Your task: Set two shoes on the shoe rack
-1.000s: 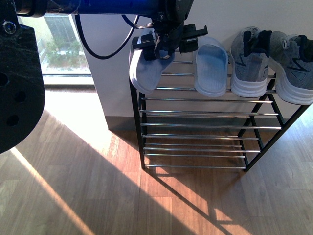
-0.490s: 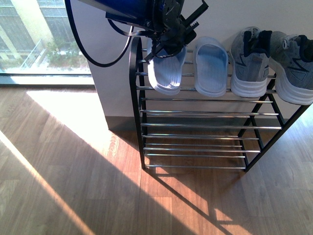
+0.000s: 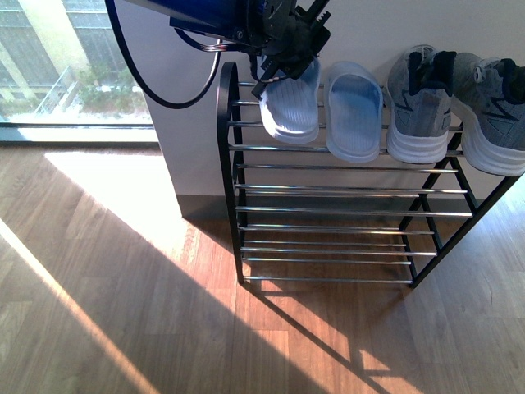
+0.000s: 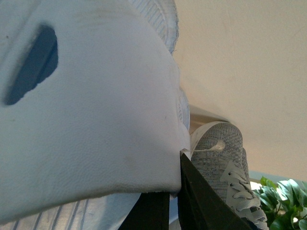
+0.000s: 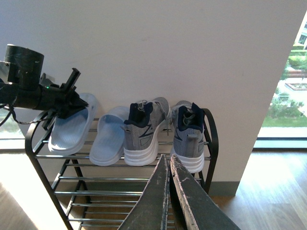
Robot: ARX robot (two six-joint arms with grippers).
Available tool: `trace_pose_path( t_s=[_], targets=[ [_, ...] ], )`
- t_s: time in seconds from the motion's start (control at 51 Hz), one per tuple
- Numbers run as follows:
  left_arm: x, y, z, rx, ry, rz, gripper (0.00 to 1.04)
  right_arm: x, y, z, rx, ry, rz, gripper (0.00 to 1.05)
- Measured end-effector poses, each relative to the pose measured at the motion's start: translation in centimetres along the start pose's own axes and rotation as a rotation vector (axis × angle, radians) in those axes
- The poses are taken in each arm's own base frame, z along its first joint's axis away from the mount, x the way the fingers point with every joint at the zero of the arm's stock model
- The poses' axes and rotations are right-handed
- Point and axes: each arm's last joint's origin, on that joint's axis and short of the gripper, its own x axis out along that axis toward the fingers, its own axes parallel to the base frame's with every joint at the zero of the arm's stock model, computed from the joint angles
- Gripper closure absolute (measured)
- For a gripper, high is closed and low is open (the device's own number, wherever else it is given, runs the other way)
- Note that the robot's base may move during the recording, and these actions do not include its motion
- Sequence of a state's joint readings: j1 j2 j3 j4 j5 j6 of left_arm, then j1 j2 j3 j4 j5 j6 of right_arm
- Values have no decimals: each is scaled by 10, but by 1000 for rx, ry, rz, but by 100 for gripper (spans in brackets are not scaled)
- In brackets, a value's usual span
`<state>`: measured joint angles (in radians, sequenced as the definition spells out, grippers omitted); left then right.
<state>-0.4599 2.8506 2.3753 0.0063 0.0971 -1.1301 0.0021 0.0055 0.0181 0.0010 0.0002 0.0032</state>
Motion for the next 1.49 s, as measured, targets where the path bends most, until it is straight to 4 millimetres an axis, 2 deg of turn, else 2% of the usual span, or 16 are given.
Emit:
trace_pose_path(
  t_s=[0.137, 0.275, 0.392, 0.49, 0.588, 0.628, 0.745, 0.981, 1.059, 1.098, 1.118, 1.177, 1.255, 1.392, 1.432, 1.491],
  targets=[
    [2, 7, -2, 14, 43, 45, 86, 0, 0, 0, 0, 0, 0, 103],
    [4, 22, -8, 32, 76, 77, 59, 0, 0, 0, 0, 0, 0, 103],
    [-4, 35, -16, 47, 94, 139, 36, 0, 0, 0, 0, 0, 0, 103],
    [-14, 32, -17, 51, 75, 150, 24, 0, 0, 0, 0, 0, 0, 103],
    [-31, 20, -16, 61, 35, 145, 10, 0, 0, 0, 0, 0, 0, 103],
    [-41, 13, -16, 67, 19, 140, 8, 0, 0, 0, 0, 0, 0, 103],
    [-78, -14, -14, 144, -57, 144, 9, 0, 0, 0, 0, 0, 0, 103],
    [-156, -38, -8, 454, -308, 267, 9, 0, 0, 0, 0, 0, 0, 103],
    [-207, -43, -3, 595, -456, 342, 9, 0, 0, 0, 0, 0, 0, 103],
    [-234, -41, -2, 643, -505, 383, 9, 0, 0, 0, 0, 0, 0, 103],
    [-240, -41, -2, 649, -512, 390, 9, 0, 0, 0, 0, 0, 0, 103],
    [-280, -29, -4, 680, -548, 440, 9, 0, 0, 0, 0, 0, 0, 103],
    [-308, -16, -9, 688, -568, 482, 9, 0, 0, 0, 0, 0, 0, 103],
    [-369, 6, -22, 688, -611, 577, 9, 0, 0, 0, 0, 0, 0, 103],
    [-379, 3, -21, 678, -635, 557, 9, 0, 0, 0, 0, 0, 0, 103],
    [-384, 1, -19, 696, -642, 492, 13, 0, 0, 0, 0, 0, 1, 103]
  ],
)
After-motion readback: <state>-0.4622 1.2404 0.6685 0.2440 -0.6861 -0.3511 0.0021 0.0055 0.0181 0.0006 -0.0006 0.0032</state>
